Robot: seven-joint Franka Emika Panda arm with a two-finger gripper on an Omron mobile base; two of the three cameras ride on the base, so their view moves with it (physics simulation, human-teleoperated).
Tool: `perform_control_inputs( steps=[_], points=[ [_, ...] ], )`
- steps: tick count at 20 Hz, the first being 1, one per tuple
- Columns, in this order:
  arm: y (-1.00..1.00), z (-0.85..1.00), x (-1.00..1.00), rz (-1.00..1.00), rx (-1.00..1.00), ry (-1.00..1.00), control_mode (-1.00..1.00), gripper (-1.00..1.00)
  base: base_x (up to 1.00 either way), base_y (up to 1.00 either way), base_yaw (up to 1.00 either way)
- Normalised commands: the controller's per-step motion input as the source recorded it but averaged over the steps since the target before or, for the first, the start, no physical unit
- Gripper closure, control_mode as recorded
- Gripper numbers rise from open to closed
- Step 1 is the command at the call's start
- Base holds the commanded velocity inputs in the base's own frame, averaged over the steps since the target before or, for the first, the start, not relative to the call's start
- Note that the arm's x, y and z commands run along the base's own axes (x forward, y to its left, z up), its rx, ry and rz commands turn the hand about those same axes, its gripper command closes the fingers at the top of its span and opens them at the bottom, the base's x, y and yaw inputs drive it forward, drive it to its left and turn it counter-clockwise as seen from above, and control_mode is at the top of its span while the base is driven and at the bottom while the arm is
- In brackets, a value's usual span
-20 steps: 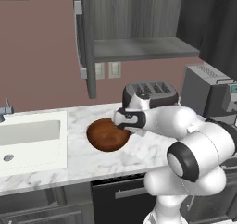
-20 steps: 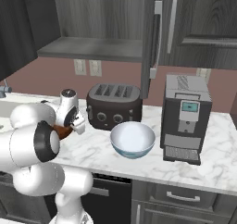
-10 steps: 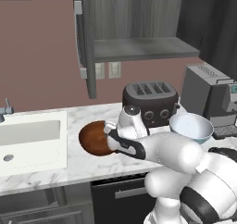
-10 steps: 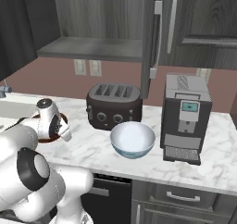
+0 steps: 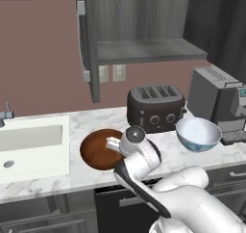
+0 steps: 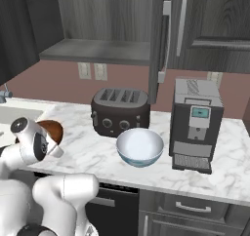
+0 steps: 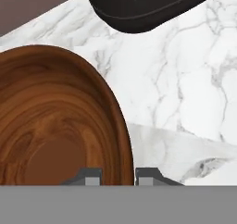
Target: Open the cabinet. Pick the bowls from the counter and place them in the cabinet. Then close the cabinet.
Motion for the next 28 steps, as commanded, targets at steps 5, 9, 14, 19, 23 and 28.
perform_control_inputs(
  steps=[5, 9, 14, 19, 23, 28],
  points=[
    [-0.38, 0.57, -0.07, 0.00, 0.00, -0.10, -1.00, 1.00, 0.00, 0.00, 0.00],
    [-0.54, 0.63, 0.00, 0.00, 0.00, -0.01, -1.00, 1.00, 0.00, 0.00, 0.00],
    [-0.77, 0.52, -0.01, 0.00, 0.00, 0.00, -1.00, 1.00, 0.00, 0.00, 0.00],
    [-0.44, 0.62, -0.02, 0.00, 0.00, 0.00, -1.00, 1.00, 0.00, 0.00, 0.00],
    [-0.08, 0.81, -0.04, 0.00, 0.00, 0.00, -1.00, 1.00, 0.00, 0.00, 0.00],
    [-0.04, 0.79, -0.08, 0.00, 0.00, 0.00, -1.00, 1.00, 0.00, 0.00, 0.00]
  ],
)
